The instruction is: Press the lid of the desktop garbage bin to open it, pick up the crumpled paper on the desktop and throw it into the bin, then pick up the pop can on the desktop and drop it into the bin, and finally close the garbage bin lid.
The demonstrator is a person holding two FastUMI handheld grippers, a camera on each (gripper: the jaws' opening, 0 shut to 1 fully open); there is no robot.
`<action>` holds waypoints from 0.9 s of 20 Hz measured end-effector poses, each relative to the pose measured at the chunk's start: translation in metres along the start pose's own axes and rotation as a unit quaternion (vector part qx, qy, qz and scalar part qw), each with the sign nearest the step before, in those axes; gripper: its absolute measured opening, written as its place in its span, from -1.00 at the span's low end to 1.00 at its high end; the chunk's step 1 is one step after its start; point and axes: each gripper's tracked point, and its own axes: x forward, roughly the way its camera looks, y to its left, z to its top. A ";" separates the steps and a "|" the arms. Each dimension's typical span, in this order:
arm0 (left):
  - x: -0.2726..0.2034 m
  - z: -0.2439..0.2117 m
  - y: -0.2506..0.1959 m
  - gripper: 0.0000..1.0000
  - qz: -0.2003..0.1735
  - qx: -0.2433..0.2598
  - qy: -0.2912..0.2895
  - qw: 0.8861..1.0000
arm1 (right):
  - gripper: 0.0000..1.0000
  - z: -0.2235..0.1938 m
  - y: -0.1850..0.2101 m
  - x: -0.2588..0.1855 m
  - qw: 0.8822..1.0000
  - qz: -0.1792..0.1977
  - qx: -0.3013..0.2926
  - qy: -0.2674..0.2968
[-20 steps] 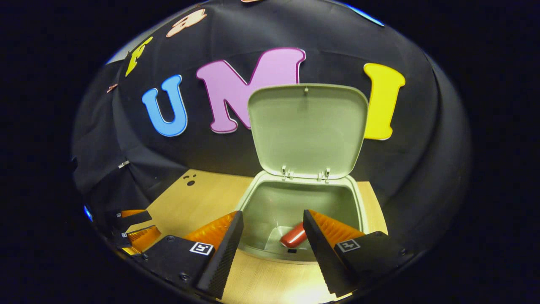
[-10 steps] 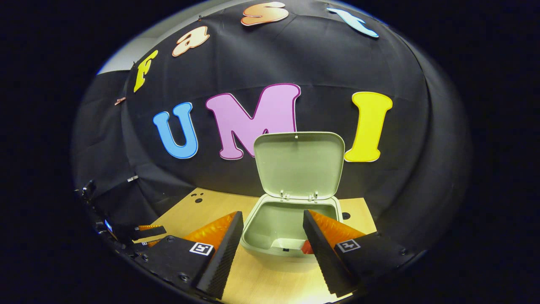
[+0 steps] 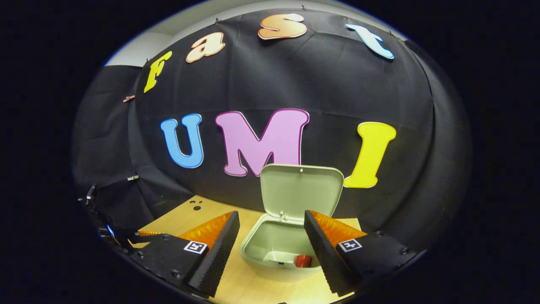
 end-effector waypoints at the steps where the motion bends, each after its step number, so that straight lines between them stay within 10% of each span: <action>1: -0.001 0.001 -0.001 0.51 0.000 0.001 -0.001 1.000 | 0.92 0.008 -0.003 0.002 1.000 -0.002 -0.001 -0.009; 18: -0.016 -0.001 0.004 0.51 0.019 -0.004 -0.003 1.000 | 0.92 0.082 -0.051 0.104 0.997 -0.039 0.013 -0.071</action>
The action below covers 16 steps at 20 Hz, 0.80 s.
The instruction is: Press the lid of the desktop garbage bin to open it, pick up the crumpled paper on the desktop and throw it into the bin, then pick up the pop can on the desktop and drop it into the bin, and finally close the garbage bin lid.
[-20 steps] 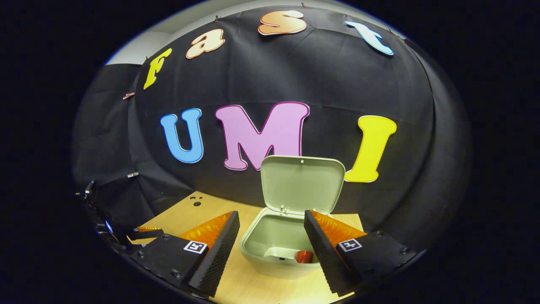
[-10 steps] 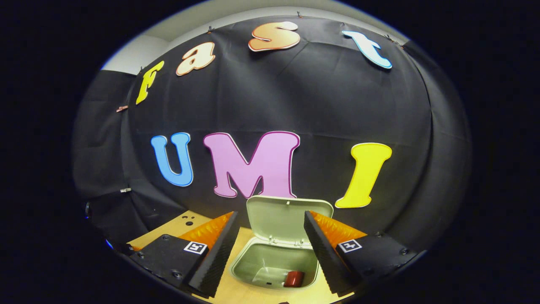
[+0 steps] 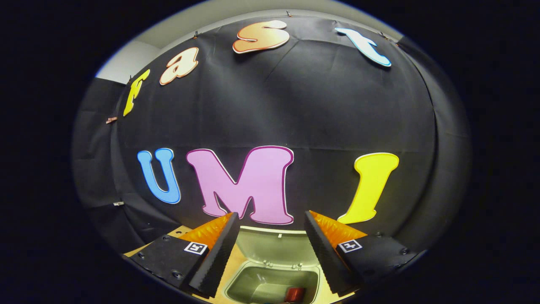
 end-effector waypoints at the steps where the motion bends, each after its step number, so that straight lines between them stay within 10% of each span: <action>1: 0.000 0.000 0.002 0.51 0.002 0.000 0.000 1.000 | 0.92 -0.002 -0.001 0.008 1.000 -0.002 -0.005 0.004; 16: -0.002 0.001 0.015 0.51 0.024 -0.012 -0.005 1.000 | 0.93 -0.046 -0.002 0.030 0.997 -0.004 -0.030 0.068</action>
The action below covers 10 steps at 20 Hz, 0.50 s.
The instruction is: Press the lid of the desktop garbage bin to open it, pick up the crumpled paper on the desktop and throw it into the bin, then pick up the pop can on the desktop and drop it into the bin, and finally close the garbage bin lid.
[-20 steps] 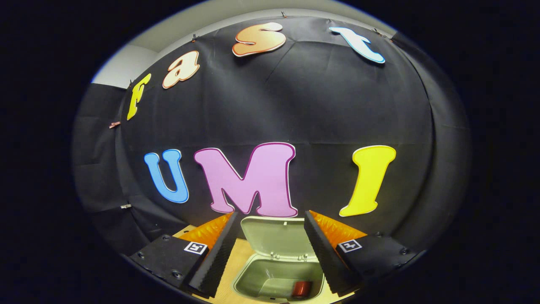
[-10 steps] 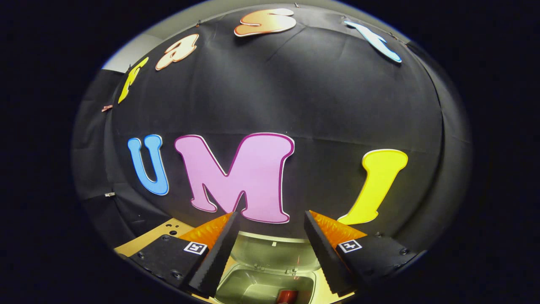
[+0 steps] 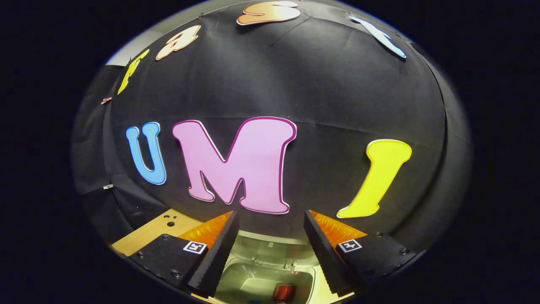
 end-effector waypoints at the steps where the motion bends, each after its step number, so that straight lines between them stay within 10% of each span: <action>1: 0.001 0.000 -0.001 0.51 -0.001 -0.001 0.001 1.000 | 0.93 -0.003 0.002 -0.006 1.000 0.001 0.001 0.003; 10: 0.003 -0.004 -0.002 0.53 -0.005 0.005 0.015 1.000 | 0.92 -0.055 0.022 -0.060 0.999 0.016 0.034 0.019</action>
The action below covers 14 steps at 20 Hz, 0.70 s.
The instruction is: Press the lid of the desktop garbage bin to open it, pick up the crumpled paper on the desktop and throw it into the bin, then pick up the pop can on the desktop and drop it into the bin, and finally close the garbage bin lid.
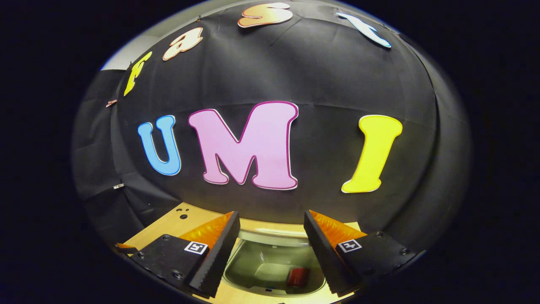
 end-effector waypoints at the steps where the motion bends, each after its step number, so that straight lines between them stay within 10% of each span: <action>1: 0.001 0.001 0.000 0.53 0.000 0.000 -0.001 1.000 | 0.91 -0.007 0.001 -0.004 1.000 0.001 0.002 0.001; 14: 0.006 0.003 -0.002 0.54 -0.004 0.000 0.001 1.000 | 0.92 -0.102 0.010 -0.018 0.998 0.003 -0.009 0.070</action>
